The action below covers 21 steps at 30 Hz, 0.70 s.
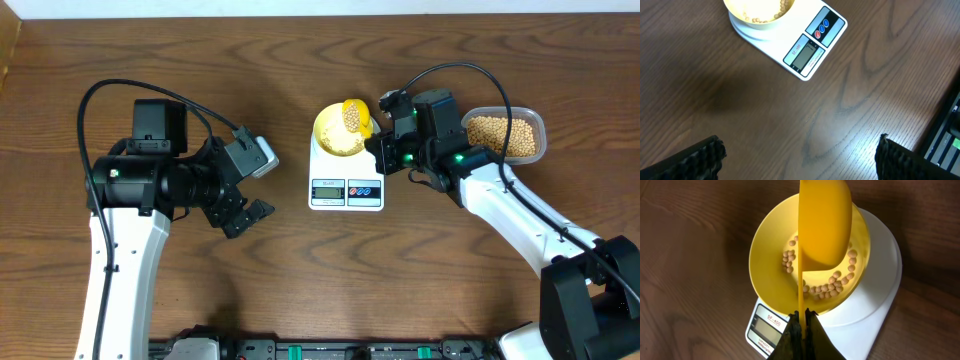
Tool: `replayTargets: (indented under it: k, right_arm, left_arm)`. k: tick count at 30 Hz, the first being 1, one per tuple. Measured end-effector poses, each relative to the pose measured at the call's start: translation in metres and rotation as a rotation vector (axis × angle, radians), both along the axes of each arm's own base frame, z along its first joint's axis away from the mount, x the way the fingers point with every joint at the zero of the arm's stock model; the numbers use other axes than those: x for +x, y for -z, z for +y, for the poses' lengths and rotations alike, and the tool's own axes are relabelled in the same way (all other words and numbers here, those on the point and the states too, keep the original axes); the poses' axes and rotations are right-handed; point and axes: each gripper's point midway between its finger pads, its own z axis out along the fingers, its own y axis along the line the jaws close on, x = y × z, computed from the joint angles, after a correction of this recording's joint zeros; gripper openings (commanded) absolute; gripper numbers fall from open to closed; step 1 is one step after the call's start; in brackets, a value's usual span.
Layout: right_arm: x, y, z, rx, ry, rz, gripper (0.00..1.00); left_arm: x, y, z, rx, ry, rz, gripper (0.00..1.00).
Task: Scoop item into bowl and weigh 50g on scale
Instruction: 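Hold the tipped scoop over the bowl, shaking out remaining soybeans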
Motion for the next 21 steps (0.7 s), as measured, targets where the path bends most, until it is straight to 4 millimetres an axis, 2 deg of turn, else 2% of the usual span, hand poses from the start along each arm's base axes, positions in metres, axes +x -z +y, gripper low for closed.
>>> replayTargets:
  k: [21]
  right_arm:
    - [0.0001, 0.0010, -0.0011, -0.051, -0.062, -0.059, 0.01]
  left_arm:
    - [0.0000, 0.0000, 0.0000, 0.000, 0.000, 0.000, 0.98]
